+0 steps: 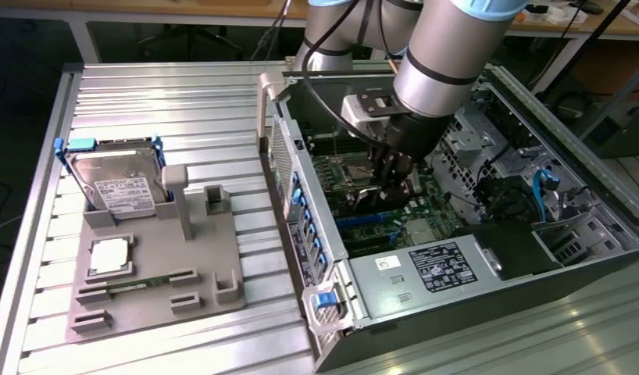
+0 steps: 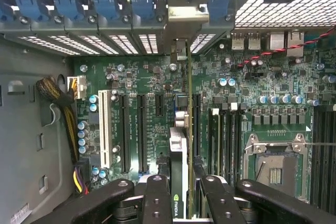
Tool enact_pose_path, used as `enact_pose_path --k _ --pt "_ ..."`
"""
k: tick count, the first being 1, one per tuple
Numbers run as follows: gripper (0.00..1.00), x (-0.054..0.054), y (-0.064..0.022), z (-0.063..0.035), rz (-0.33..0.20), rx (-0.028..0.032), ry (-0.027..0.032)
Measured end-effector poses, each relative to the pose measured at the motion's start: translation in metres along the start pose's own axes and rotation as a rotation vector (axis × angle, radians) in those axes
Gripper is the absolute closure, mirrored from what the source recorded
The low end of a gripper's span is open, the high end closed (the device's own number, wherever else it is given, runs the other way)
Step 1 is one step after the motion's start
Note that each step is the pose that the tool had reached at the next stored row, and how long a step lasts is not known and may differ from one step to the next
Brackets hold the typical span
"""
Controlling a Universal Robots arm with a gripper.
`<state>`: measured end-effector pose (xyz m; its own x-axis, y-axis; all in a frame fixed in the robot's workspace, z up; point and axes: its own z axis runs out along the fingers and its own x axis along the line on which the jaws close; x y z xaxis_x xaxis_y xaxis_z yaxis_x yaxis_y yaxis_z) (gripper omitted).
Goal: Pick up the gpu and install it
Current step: 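Insert the gpu into the slot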
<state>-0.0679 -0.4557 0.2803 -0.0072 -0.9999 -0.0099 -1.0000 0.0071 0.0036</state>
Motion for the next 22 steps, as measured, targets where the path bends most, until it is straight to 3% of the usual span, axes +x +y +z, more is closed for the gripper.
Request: enact_pose_path --k 8,22 --pt "0.73 0.0 0.0015 0.0012 0.0 0.0 0.0" --pt "0.73 0.0 0.002 0.0139 0.0 0.0 0.0009"
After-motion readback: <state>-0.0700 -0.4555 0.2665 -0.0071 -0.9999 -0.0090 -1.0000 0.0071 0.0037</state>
